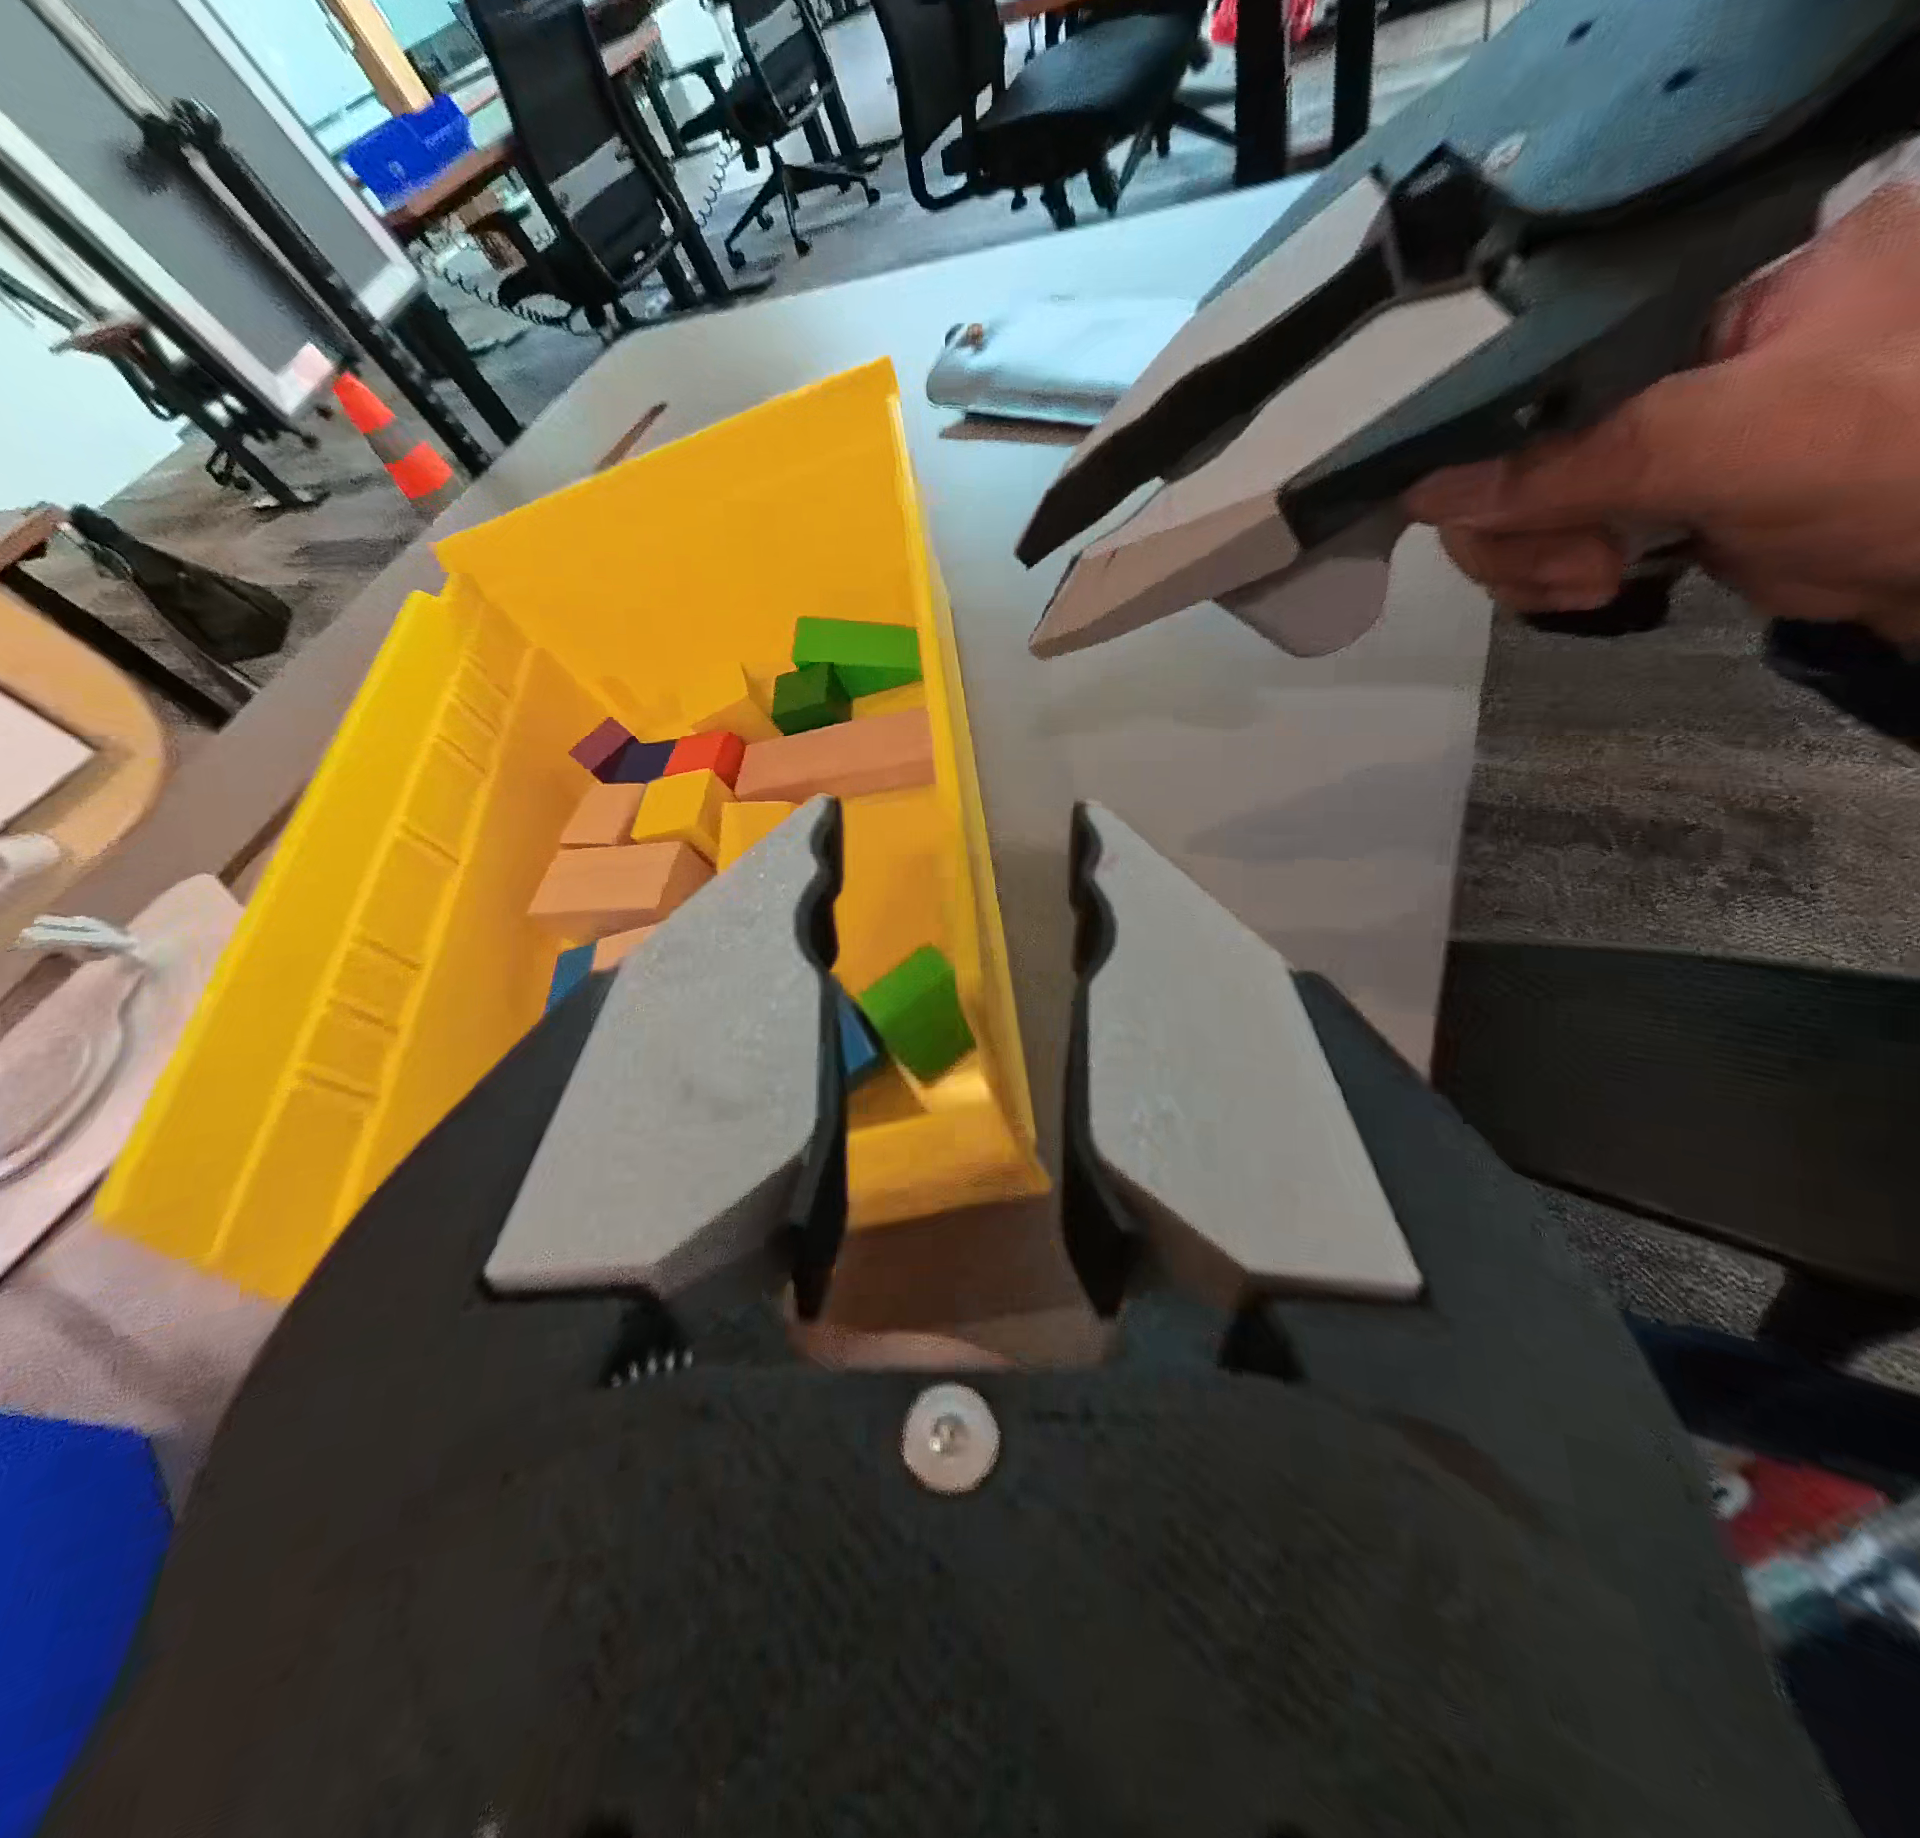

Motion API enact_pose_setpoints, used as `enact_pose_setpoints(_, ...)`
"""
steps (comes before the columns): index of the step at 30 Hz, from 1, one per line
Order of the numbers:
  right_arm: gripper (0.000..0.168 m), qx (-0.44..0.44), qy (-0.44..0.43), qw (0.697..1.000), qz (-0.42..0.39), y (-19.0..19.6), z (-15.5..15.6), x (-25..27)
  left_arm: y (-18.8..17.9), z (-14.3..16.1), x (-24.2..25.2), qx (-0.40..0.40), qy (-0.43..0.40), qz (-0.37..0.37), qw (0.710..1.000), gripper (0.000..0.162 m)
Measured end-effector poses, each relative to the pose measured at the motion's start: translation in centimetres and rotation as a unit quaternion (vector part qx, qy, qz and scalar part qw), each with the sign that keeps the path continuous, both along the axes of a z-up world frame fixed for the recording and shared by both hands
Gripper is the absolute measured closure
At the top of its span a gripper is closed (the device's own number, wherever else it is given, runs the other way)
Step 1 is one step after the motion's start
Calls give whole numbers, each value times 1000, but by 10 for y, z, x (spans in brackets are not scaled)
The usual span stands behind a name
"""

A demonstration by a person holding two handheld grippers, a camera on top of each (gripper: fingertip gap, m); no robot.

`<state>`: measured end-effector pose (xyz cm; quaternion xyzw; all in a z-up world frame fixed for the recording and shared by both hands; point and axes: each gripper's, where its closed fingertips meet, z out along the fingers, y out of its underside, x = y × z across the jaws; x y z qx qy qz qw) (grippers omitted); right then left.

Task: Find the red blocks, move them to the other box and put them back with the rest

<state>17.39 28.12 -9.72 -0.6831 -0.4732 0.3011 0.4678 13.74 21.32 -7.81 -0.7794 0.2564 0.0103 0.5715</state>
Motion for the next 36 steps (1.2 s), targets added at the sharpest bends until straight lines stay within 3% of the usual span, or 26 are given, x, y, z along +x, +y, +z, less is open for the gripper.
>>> enact_pose_setpoints(3,134,48,11,999,16,-22,21,-18,-55,35,-25,29,-13,-3,999,113)
enact_pose_setpoints(6,133,65,1,996,61,-57,34,-43,-110,44,-60,23,-16,13,1000,113)
enact_pose_setpoints(10,133,64,-31,989,134,-105,30,-90,-158,24,-116,3,-1,80,997,113)
enact_pose_setpoints(13,129,115,-152,978,90,-91,-8,-105,-182,-6,-145,-38,-3,114,993,112)
enact_pose_setpoints(14,131,150,-175,971,63,-80,-10,-103,-189,-12,-152,-42,-4,123,991,112)
enact_pose_setpoints(15,145,171,-204,963,43,-71,-14,-97,-195,-17,-160,-41,0,135,990,112)
enact_pose_setpoints(17,140,166,-223,960,40,-67,-18,-86,-205,-22,-179,-31,10,163,986,112)
enact_pose_setpoints(21,147,146,-298,943,30,-44,-24,-40,-216,-31,-202,-41,-14,185,982,108)
enact_pose_setpoints(27,137,117,-321,933,-112,39,-10,34,-201,-31,-200,-36,-15,180,983,105)
enact_pose_setpoints(30,130,74,-201,975,-64,14,2,5,-177,-37,-196,-35,-12,192,981,99)
enact_pose_setpoints(33,103,43,-126,991,12,-26,-2,-48,-155,-51,-209,-44,38,236,970,100)
enact_pose_setpoints(35,102,53,-120,991,14,-33,-10,-80,-145,-56,-220,-35,81,255,963,107)
enact_pose_setpoints(36,102,57,-119,991,19,-36,-14,-96,-143,-58,-219,-41,79,252,964,128)
